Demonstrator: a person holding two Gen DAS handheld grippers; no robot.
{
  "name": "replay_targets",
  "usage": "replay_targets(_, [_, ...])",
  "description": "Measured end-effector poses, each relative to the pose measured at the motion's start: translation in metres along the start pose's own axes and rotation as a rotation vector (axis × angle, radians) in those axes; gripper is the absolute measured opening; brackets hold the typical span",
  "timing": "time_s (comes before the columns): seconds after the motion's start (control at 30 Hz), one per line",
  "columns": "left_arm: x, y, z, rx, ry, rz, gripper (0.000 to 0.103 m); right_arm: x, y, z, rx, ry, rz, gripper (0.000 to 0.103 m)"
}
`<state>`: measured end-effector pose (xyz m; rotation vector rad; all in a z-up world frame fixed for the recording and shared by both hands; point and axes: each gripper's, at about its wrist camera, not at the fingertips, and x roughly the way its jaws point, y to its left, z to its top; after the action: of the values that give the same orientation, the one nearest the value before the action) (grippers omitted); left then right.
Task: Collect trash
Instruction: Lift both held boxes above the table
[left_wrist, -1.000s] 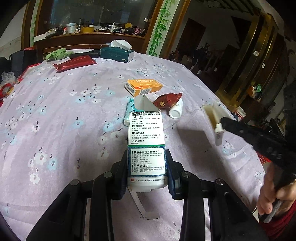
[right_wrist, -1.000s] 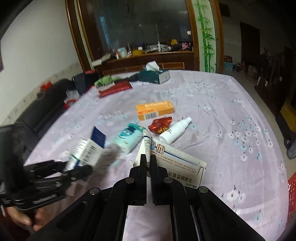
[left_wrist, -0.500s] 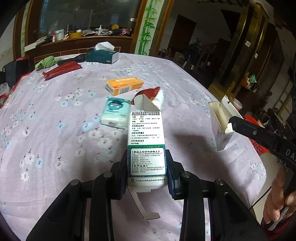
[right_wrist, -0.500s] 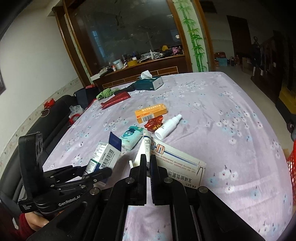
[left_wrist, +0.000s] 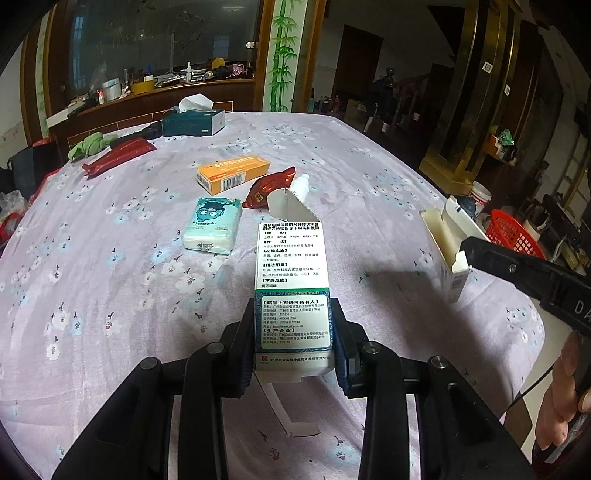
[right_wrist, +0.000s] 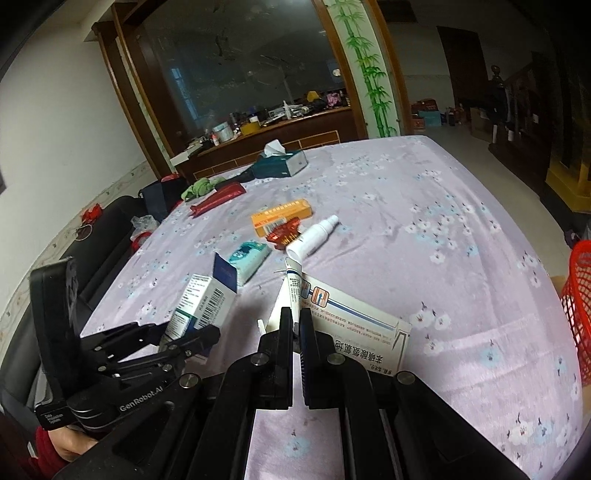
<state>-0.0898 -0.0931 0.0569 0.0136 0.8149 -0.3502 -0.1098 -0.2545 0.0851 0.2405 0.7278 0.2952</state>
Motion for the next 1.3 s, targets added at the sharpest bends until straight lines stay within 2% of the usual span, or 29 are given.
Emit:
replay_targets(0.37, [-0.001,-0.013,-0.006,0.048,-0.045,0.105,0.033,-0.009,-0.010,-0.010,0.011,-0.011,-0.034,0.004])
replay_targets(0.97, [0.000,-0.029,-0.008,0.082,-0.040,0.078,0.033,-0.019,-0.017,-0.015,0.037,-0.028,-0.020,0.004])
replay_targets(1.3, [0.005,-0.035,-0.007,0.094,-0.031,0.060,0.033,-0.017,-0.021,-0.017,0.037,-0.026,-0.051,0.004])
